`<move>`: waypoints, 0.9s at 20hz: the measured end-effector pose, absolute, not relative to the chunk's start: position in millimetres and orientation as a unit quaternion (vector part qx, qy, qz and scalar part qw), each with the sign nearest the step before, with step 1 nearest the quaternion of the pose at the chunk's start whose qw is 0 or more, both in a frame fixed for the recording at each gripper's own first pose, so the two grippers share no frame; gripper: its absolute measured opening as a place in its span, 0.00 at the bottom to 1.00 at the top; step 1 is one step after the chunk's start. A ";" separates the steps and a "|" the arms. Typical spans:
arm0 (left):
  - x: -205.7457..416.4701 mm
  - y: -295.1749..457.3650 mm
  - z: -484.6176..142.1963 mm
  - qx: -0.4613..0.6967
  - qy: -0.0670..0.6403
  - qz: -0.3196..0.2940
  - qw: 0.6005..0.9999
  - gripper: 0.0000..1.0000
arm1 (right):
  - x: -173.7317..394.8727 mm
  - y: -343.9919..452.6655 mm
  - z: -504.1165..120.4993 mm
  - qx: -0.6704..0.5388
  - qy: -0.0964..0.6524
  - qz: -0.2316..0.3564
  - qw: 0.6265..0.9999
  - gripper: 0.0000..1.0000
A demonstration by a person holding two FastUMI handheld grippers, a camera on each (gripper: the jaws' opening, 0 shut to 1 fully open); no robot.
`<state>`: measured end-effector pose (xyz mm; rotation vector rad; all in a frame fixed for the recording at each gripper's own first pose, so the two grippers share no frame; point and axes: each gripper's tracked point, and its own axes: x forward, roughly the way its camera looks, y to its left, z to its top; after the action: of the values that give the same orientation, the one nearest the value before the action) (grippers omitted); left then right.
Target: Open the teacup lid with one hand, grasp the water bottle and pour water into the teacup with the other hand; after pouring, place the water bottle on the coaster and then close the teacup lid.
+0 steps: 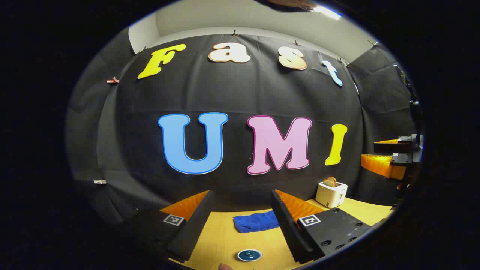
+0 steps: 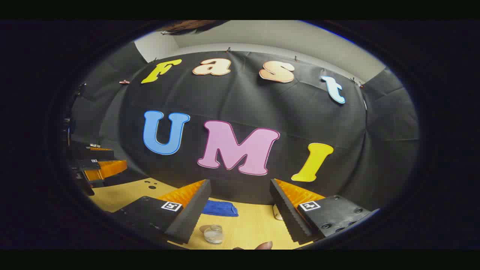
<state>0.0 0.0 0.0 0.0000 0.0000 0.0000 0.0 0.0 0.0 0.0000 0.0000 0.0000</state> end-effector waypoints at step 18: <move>10.7 -5.8 -12.7 0.004 0.008 -0.018 1.000 0.95 | 8.4 4.7 -14.2 0.002 0.013 -0.002 1.000 0.96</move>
<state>10.7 -5.8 -12.7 0.0071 0.0167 -0.0359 8.4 4.7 -14.2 0.0036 0.0258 -0.0038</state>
